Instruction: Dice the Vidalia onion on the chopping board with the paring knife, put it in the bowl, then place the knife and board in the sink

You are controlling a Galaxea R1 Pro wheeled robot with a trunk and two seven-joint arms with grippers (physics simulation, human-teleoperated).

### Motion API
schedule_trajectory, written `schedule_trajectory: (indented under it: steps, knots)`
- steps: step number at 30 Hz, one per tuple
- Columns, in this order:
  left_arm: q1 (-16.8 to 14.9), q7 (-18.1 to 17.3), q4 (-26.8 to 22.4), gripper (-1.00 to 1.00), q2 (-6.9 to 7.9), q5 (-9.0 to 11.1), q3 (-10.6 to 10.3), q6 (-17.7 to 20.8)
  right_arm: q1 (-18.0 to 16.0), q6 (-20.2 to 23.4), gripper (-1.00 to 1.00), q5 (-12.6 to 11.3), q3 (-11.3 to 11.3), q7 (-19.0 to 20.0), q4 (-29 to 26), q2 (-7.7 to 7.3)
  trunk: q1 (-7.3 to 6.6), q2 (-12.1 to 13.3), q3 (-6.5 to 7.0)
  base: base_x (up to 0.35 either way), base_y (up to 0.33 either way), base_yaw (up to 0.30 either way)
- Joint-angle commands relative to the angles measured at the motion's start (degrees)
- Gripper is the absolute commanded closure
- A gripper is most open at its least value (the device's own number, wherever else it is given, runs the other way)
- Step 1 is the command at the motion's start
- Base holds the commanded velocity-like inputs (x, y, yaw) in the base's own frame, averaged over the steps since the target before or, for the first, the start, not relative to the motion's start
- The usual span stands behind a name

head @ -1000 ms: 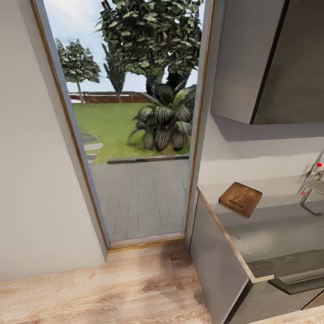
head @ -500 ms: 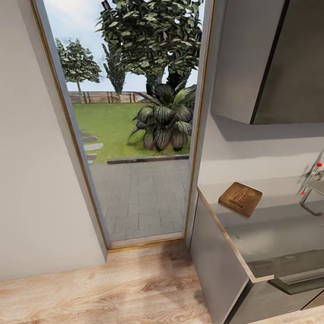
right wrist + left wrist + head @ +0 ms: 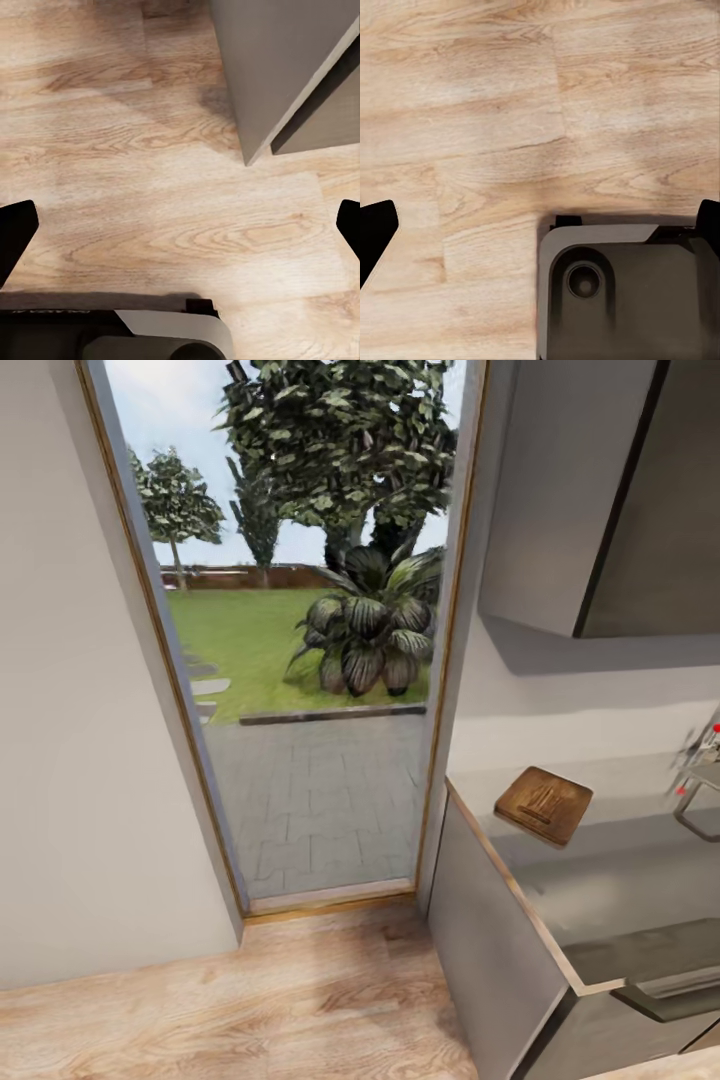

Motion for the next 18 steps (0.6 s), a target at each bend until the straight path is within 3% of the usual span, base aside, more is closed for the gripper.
schedule_trajectory:
  steps: [1, 6, 9, 10, 12, 16, 18]
  knots:
    - [0.0, 0.0, -0.1, -1.00, 0.00, 0.2, 0.0, -0.1, 0.0, -0.1, -1.00, 0.1, -0.1, -0.1, -0.3, 0.04, 0.05, -0.1, -0.11, 0.165, 0.250, 0.000]
    - [0.0, 0.0, -0.1, -1.00, -0.03, 0.2, 0.0, -0.1, 0.0, 0.8, -1.00, 0.1, -0.2, -2.0, -4.4, 0.37, 0.05, -0.1, -0.11, 0.108, 0.132, 0.000]
    - [0.0, 0.0, -0.1, -1.00, -0.01, 0.1, 0.0, -0.1, 0.0, 4.9, -1.00, 0.1, 0.0, -4.9, -11.0, 1.15, 0.05, -0.1, -0.11, 0.024, 0.027, 0.000]
    - [0.0, 0.0, -0.1, -1.00, 0.00, 0.1, 0.0, -0.1, 0.0, 12.0, -1.00, 0.1, 0.0, -6.9, -17.5, 2.20, 0.05, -0.1, -0.11, 0.007, 0.008, 0.000]
    - [0.0, 0.0, 0.0, -1.00, -0.02, 0.1, -0.1, -0.1, 0.0, 19.8, -1.00, 0.1, 0.1, -8.1, -24.7, 3.00, 0.05, -0.1, -0.11, 0.004, 0.004, 0.000]
    - [0.0, 0.1, 0.0, -1.00, -0.07, 0.1, -0.1, -0.1, 0.0, 29.4, -1.00, 0.1, 0.3, -8.9, -36.4, 3.55, 0.05, -0.1, -0.11, 0.001, 0.001, 0.000]
    - [0.0, 0.1, 0.0, -1.00, -0.03, 0.1, -0.1, -0.1, -0.3, 35.3, -1.00, 0.5, 1.5, -9.6, -43.7, 3.80, 0.05, -0.1, -0.11, 0.000, 0.000, 0.000]
